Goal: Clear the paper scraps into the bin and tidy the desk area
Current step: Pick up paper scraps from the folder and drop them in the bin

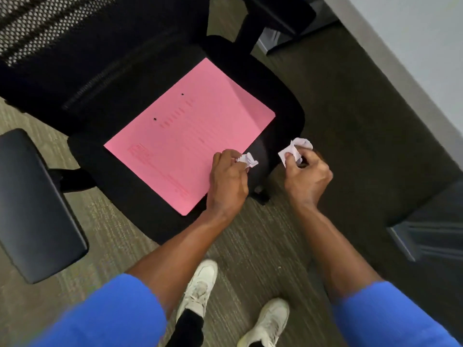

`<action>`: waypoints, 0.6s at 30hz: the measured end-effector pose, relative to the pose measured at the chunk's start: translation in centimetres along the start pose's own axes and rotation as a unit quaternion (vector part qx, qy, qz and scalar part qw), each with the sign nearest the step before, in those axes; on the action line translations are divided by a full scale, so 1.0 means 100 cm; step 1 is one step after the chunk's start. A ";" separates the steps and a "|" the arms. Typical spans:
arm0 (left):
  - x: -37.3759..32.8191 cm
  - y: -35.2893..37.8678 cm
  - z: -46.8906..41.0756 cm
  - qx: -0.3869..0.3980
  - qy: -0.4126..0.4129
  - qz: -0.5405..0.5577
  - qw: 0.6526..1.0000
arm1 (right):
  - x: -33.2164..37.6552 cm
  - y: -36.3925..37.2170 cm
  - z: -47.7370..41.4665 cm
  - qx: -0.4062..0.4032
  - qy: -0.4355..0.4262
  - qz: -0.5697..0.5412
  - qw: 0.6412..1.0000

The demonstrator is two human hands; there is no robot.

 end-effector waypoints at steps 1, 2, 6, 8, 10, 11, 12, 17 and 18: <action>-0.006 0.006 0.011 0.001 0.002 0.014 1.000 | -0.018 -0.010 0.012 -0.003 0.033 -0.002 0.999; -0.013 0.012 0.023 0.006 -0.002 0.033 0.999 | -0.037 -0.020 0.024 -0.003 0.062 0.002 0.998; -0.042 0.046 0.071 0.041 0.051 0.035 0.997 | -0.113 -0.056 0.071 0.019 0.151 0.019 0.988; -0.051 0.067 0.093 0.061 0.062 0.033 0.996 | -0.148 -0.074 0.091 0.019 0.181 0.027 0.983; -0.057 0.087 0.115 0.090 0.063 0.034 0.993 | -0.180 -0.089 0.106 0.018 0.206 0.024 0.978; -0.059 0.098 0.126 0.106 0.063 0.027 0.992 | -0.196 -0.096 0.113 0.017 0.216 0.023 0.976; -0.061 0.109 0.137 0.120 0.065 0.019 0.990 | -0.211 -0.103 0.118 0.015 0.219 0.022 0.975; -0.074 0.164 0.183 0.183 0.041 0.000 0.982 | -0.278 -0.133 0.134 0.020 0.218 0.005 0.976; -0.076 0.175 0.190 0.200 0.027 -0.006 0.979 | -0.291 -0.138 0.136 0.024 0.220 0.014 0.975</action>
Point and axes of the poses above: each hand's wrist, its own z-axis away from the middle knuckle, its own y-axis out of the palm, x = y × z, the point moved 2 cm from there along -z, towards the middle knuckle, and after that the axes turned 7 degrees about z, right-handed, at the moved point
